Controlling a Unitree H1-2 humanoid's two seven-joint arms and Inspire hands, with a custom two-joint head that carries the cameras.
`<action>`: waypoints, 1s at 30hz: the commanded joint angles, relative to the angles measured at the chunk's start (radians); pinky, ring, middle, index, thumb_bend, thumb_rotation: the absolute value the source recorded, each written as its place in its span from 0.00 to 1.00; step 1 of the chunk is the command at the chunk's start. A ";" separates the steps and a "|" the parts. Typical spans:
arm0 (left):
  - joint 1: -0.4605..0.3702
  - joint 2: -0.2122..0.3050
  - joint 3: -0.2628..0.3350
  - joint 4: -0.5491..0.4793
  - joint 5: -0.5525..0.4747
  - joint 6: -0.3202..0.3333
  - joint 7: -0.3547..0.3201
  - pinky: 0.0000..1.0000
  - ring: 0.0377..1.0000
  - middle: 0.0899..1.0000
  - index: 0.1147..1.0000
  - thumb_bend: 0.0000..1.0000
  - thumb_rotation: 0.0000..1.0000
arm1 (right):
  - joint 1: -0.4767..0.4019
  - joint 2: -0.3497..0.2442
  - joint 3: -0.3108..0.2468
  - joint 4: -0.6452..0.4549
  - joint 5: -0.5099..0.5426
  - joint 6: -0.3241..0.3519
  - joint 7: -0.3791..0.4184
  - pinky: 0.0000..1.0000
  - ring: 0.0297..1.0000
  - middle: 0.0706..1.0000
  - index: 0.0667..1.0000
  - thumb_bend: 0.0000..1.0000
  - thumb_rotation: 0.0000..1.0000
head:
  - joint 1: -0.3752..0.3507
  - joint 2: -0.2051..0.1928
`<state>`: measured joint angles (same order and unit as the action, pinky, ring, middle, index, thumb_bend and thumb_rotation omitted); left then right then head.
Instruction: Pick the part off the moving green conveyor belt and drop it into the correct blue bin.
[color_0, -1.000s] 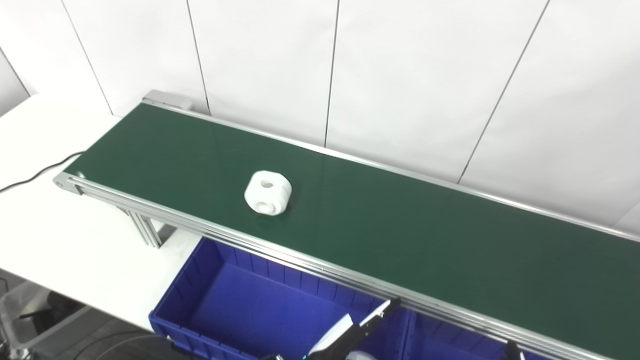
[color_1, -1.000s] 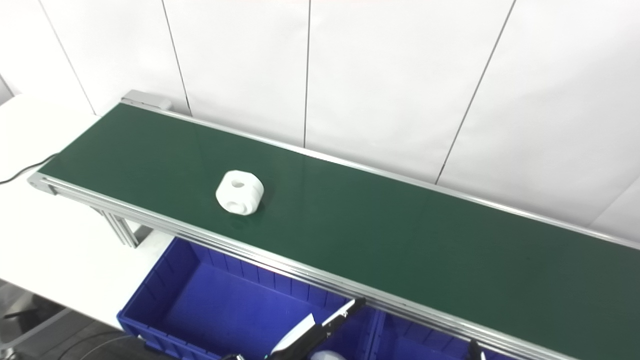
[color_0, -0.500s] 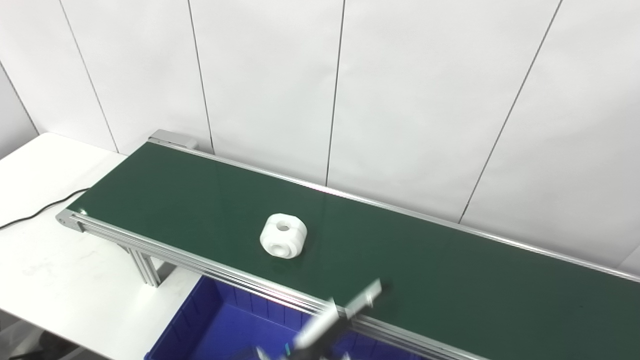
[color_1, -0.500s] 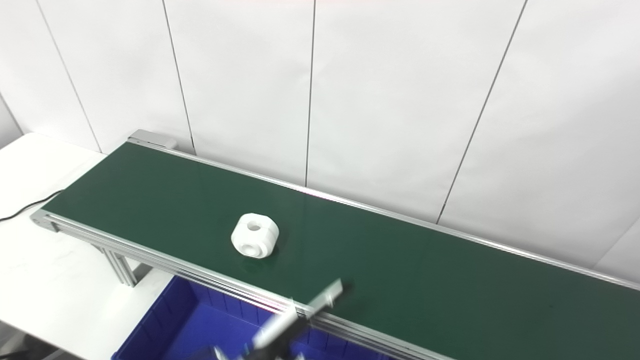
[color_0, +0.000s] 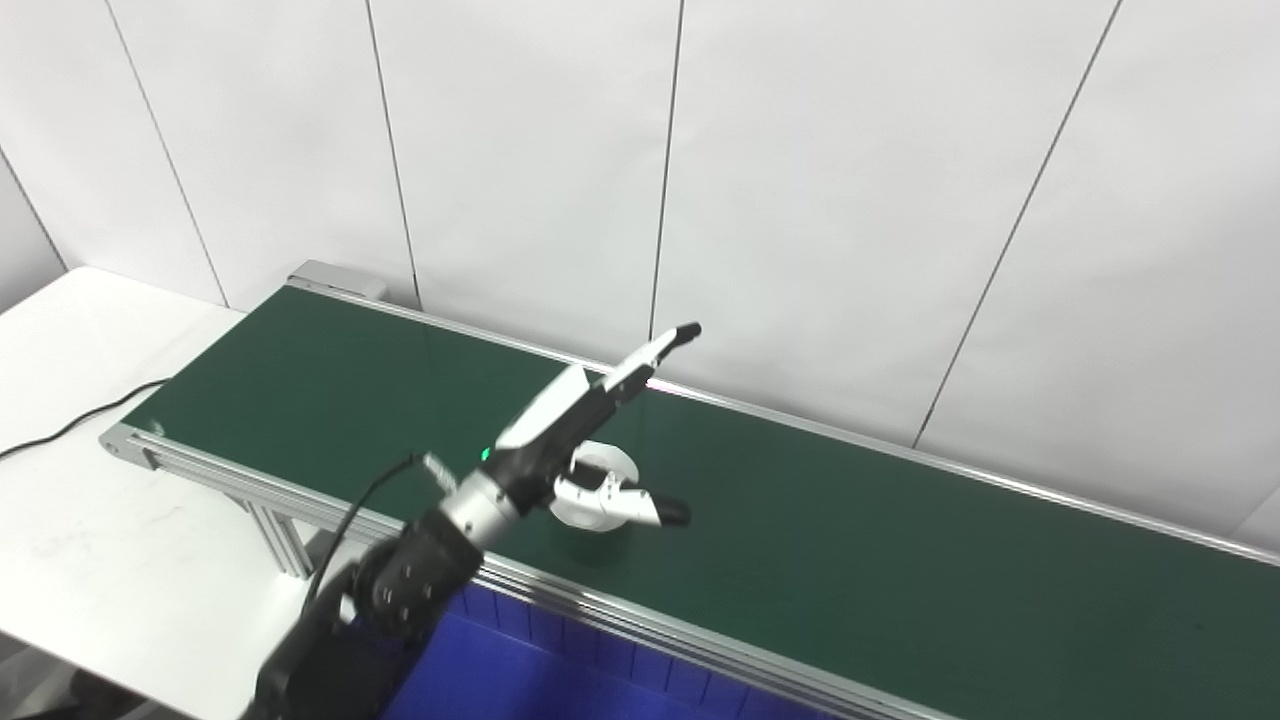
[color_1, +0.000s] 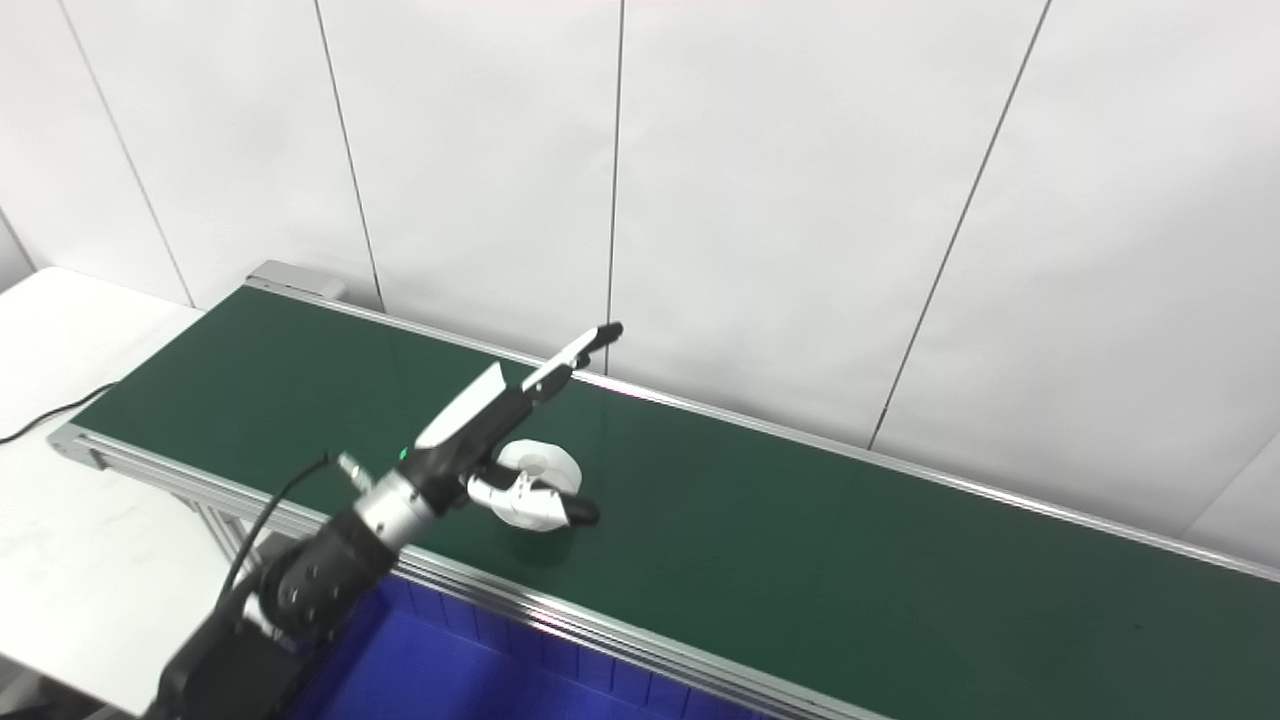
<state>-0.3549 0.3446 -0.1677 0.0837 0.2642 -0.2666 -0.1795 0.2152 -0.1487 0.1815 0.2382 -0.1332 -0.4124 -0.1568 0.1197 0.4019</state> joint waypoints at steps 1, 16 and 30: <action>-0.070 0.034 0.013 0.020 0.023 0.010 -0.009 0.95 1.00 1.00 1.00 0.63 0.51 | -0.007 -0.011 0.018 -0.011 0.001 -0.058 -0.033 0.90 0.95 0.97 0.97 0.72 0.85 | -0.004 0.005; -0.263 0.066 -0.137 0.370 0.353 0.005 0.035 0.95 0.97 1.00 1.00 0.78 0.27 | -0.023 -0.028 0.063 0.004 0.042 -0.058 -0.071 0.89 0.92 0.93 0.94 0.81 0.80 | -0.013 0.014; -0.265 0.011 -0.241 0.528 0.371 0.018 -0.016 0.94 0.97 0.98 0.99 0.91 0.13 | -0.015 -0.040 0.075 -0.022 0.030 -0.058 -0.105 0.87 0.92 0.93 0.94 0.80 0.83 | -0.012 0.028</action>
<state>-0.5843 0.3555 -0.4126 0.6120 0.6504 -0.2416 -0.1971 0.2022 -0.1836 0.2563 0.2451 -0.1013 -0.4125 -0.2497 0.1074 0.4295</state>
